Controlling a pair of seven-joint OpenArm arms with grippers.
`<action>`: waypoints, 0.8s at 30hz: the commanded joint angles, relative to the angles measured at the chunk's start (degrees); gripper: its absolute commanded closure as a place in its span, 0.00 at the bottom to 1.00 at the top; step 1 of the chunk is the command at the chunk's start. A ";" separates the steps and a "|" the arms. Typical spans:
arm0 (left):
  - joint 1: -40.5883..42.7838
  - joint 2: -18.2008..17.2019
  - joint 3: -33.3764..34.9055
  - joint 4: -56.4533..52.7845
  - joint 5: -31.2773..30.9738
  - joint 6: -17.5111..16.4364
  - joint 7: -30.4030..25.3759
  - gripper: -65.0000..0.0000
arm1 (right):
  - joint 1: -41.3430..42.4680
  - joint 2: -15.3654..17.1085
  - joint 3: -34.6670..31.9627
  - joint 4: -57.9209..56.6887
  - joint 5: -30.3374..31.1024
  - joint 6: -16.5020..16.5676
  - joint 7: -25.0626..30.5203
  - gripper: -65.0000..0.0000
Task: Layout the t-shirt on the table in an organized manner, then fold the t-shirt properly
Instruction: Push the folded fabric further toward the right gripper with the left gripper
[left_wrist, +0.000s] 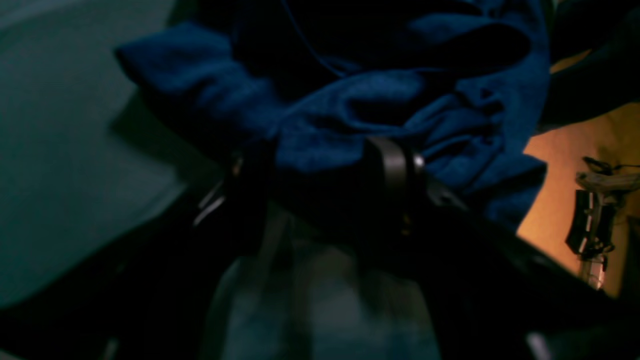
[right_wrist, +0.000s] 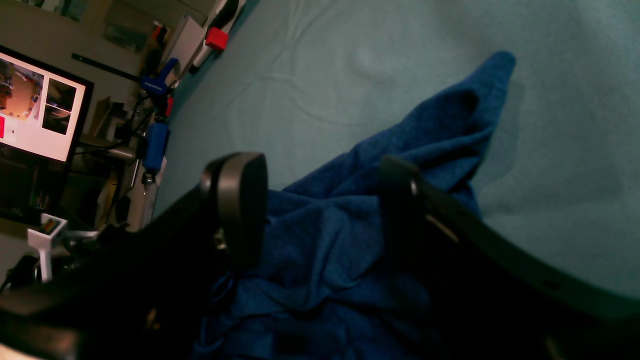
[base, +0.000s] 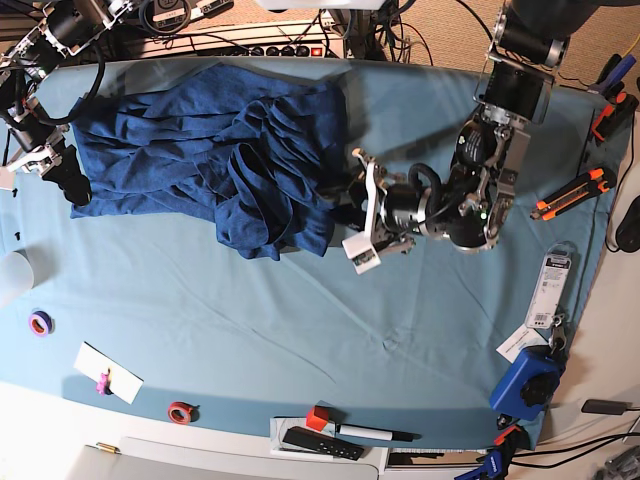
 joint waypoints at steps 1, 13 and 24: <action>-0.70 0.22 -0.20 0.85 -1.25 -0.22 -1.70 0.57 | 0.48 1.44 0.26 1.01 1.53 0.28 0.97 0.46; -0.28 3.98 0.79 0.85 1.73 -0.13 -2.10 0.77 | 0.48 1.44 0.26 1.01 1.51 0.28 0.97 0.46; -0.28 4.31 7.48 0.87 -27.21 -1.35 13.55 1.00 | 0.48 1.44 0.26 1.01 1.51 0.28 0.97 0.46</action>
